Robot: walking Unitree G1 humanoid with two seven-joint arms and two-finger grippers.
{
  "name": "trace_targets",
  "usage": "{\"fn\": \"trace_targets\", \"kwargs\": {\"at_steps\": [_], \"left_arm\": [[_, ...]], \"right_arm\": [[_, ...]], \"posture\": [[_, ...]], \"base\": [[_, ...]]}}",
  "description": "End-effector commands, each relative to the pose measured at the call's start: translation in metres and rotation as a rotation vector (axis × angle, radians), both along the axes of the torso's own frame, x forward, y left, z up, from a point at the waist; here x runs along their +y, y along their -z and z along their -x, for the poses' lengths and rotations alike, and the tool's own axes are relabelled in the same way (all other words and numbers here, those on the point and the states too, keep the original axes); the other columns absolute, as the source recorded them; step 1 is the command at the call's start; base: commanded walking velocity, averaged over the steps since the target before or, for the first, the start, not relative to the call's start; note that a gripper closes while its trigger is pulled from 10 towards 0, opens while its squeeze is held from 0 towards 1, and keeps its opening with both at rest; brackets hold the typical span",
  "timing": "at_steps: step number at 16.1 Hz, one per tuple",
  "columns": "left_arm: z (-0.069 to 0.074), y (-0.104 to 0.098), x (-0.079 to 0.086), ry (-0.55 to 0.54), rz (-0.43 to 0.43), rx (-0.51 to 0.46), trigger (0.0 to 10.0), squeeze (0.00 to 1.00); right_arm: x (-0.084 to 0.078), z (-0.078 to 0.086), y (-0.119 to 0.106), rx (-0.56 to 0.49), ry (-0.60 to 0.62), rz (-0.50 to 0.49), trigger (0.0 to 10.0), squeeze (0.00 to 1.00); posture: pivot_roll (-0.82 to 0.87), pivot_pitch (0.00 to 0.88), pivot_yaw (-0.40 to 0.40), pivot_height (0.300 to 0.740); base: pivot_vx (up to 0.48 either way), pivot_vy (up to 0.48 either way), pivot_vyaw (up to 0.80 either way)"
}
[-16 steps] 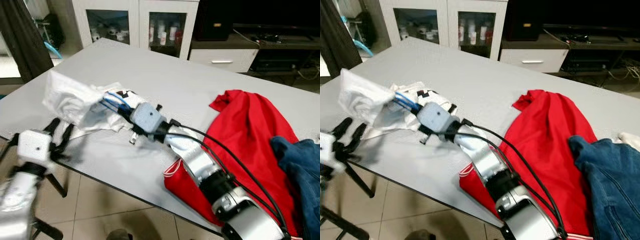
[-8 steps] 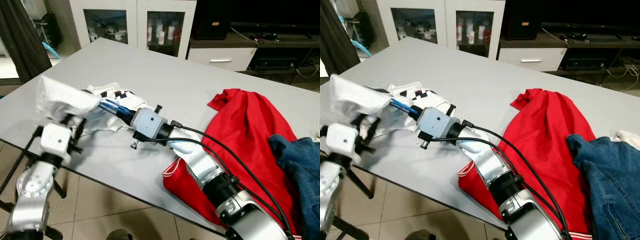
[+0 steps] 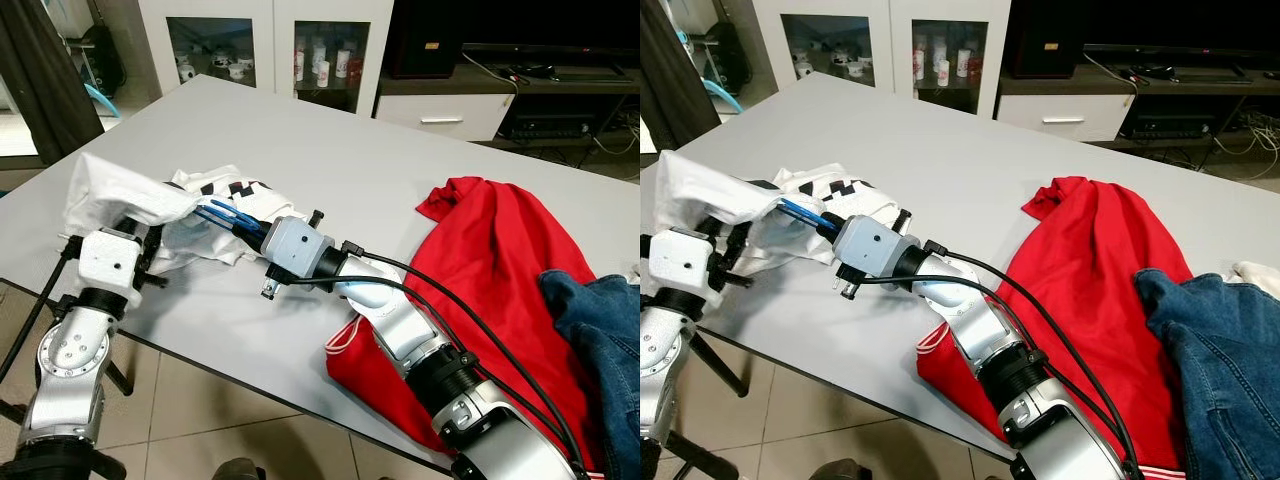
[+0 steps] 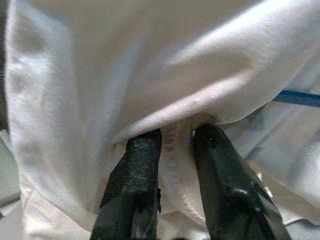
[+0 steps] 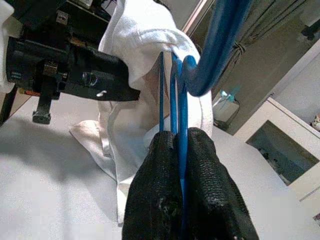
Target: Hang hanger
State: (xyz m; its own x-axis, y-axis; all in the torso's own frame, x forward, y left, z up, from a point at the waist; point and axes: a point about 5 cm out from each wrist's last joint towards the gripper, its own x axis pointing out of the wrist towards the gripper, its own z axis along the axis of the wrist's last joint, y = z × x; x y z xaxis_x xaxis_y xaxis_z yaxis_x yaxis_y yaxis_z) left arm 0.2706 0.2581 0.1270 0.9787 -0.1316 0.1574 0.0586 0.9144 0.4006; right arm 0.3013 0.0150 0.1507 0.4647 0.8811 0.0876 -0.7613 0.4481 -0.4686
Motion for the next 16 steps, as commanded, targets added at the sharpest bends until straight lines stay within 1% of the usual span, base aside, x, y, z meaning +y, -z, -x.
{"fn": "trace_targets", "kwargs": {"at_steps": [1,4,7,10,13,15,16], "left_arm": [[0.0,0.002,-0.005,0.031,0.012,0.008,0.0,0.0],[0.001,0.003,-0.005,0.053,-0.011,0.018,0.0,0.0],[0.003,-0.002,-0.003,0.056,-0.03,0.001,0.0,0.0],[0.003,-0.02,0.004,0.064,-0.075,-0.037,0.0,0.0],[0.004,-0.026,0.008,0.065,-0.091,-0.05,0.0,0.0],[0.005,-0.033,0.008,0.074,-0.091,-0.071,0.0,0.0],[0.005,-0.038,0.006,0.094,-0.089,-0.087,0.0,0.0]], "right_arm": [[-0.003,0.001,-0.003,-0.017,-0.003,-0.004,10.0,0.0],[-0.004,-0.002,-0.003,-0.01,0.0,-0.005,10.0,0.0],[-0.005,-0.001,-0.003,-0.008,-0.006,-0.002,10.0,0.0],[-0.006,-0.001,-0.003,-0.004,-0.02,0.008,10.0,0.0],[-0.005,-0.001,-0.004,-0.007,-0.025,0.004,10.0,0.0],[-0.005,-0.001,-0.005,-0.008,-0.028,0.004,10.0,0.0],[-0.006,-0.002,-0.005,-0.009,-0.027,0.008,10.0,0.0]], "posture": [[0.14,0.0,-0.012,0.74],[0.14,0.0,-0.012,0.74],[0.14,0.0,-0.016,0.74],[0.15,0.0,-0.018,0.74],[0.15,0.0,-0.015,0.74],[0.15,0.0,-0.015,0.74],[0.15,0.0,-0.015,0.74]], "base": [[0.0,0.0,0.0],[0.0,0.0,0.0],[0.0,0.0,0.0],[0.0,0.0,0.0],[0.0,0.0,0.0],[0.0,0.0,0.0],[0.0,0.0,0.0]]}}
